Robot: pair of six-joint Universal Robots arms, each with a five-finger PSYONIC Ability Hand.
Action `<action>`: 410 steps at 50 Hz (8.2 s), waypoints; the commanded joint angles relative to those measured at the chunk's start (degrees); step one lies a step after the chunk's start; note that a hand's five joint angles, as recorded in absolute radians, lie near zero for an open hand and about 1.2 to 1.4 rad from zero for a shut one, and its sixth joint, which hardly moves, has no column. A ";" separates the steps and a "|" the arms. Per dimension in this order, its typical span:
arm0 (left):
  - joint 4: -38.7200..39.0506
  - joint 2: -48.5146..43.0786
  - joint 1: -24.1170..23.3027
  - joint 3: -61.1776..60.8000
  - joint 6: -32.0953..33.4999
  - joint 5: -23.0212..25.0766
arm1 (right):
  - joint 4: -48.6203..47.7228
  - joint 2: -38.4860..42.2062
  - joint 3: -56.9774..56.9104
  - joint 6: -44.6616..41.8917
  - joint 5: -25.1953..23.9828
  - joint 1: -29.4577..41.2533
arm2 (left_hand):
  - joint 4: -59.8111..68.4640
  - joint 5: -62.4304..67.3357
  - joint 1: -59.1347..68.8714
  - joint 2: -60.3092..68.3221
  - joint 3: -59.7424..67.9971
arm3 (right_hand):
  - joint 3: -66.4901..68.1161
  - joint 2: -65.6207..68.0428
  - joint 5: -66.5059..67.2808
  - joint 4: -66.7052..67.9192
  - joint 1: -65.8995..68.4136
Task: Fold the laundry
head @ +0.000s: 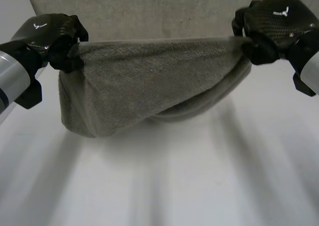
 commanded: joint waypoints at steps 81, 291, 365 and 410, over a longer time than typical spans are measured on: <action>28.39 -4.90 -8.22 -26.18 26.75 -7.97 | -3.99 18.60 14.05 -16.03 6.59 2.68 | -38.52 -35.54 -34.25 -38.35 -38.39 | 3.19 4.38 3.16 3.35 3.64; 21.18 -27.48 -10.32 -20.37 20.60 -7.96 | -12.52 21.24 21.44 -19.37 6.77 -1.45 | -0.19 2.80 4.08 -0.02 -0.06 | 3.19 4.38 3.16 3.35 3.64; 29.80 1.52 8.05 -20.29 20.34 -10.25 | -5.23 29.94 3.16 -1.09 6.86 10.94 | 10.22 13.20 14.49 10.39 10.35 | -45.19 -44.01 -45.22 -45.04 -44.74; 29.27 1.26 9.81 -20.02 20.16 -10.16 | -1.01 28.72 0.17 -1.53 2.12 -4.35 | 10.22 13.20 14.49 10.39 10.35 | 3.19 4.38 3.16 3.35 3.64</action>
